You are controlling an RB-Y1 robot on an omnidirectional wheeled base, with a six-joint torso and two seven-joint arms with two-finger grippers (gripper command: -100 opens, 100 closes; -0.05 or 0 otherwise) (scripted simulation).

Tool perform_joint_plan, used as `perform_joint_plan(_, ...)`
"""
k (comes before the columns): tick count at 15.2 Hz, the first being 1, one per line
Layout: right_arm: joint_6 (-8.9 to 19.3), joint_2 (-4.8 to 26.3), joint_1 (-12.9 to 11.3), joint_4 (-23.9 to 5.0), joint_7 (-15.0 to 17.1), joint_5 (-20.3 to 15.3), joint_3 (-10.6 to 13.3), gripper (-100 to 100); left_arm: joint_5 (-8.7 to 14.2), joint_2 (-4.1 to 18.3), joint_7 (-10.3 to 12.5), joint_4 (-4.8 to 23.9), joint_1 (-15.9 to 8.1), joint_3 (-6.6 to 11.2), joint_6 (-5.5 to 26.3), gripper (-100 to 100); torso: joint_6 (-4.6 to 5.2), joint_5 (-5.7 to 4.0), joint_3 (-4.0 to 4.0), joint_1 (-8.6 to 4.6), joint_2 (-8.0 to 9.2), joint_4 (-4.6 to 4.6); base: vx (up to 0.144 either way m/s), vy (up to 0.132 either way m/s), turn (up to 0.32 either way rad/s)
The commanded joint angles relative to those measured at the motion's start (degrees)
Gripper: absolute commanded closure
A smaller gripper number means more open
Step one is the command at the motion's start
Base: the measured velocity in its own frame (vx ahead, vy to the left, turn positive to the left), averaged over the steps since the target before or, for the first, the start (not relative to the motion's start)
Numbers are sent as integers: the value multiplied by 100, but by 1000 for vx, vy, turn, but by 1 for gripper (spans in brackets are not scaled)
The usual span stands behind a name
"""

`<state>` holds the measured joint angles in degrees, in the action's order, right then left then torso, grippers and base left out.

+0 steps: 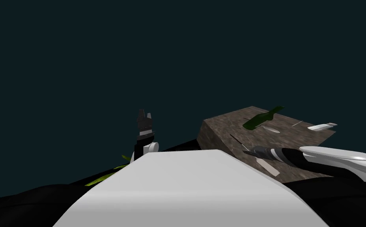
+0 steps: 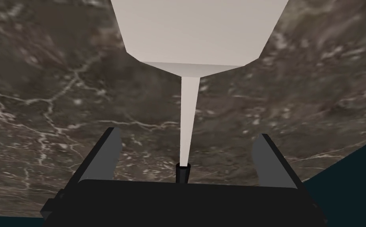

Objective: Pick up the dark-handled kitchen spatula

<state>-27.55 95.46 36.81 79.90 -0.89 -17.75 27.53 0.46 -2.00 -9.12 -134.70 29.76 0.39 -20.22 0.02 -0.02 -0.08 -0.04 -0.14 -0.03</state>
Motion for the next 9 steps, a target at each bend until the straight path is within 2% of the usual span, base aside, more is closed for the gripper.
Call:
perform_joint_plan(1, 0, 0, 0, 0, 0, 0, 0, 100, 0, 0, 0, 0, 0, 0, 0, 0, 0, 0, 0, 0, 0, 0, 9, -7, 2)
perform_joint_plan(5, -3, 2, 0, 4, 0, 1, 0, 100, 0, 0, 0, 0, 0, 0, 0, 0, 0, -1, 6, 2, 10, 2, 0, 0, 0)
perform_joint_plan(6, -20, 190, -1, 92, 71, 44, -32, 100, 0, 0, 0, 0, 0, 0, 0, 0, 0, -1, 6, 1, 10, 2, -18, 10, -89)
perform_joint_plan(9, -76, 397, 2, 166, 135, 95, -76, 100, 0, 0, 0, 0, 0, 0, 0, 0, 6, 4, 15, 10, 27, 5, -38, 16, -109)
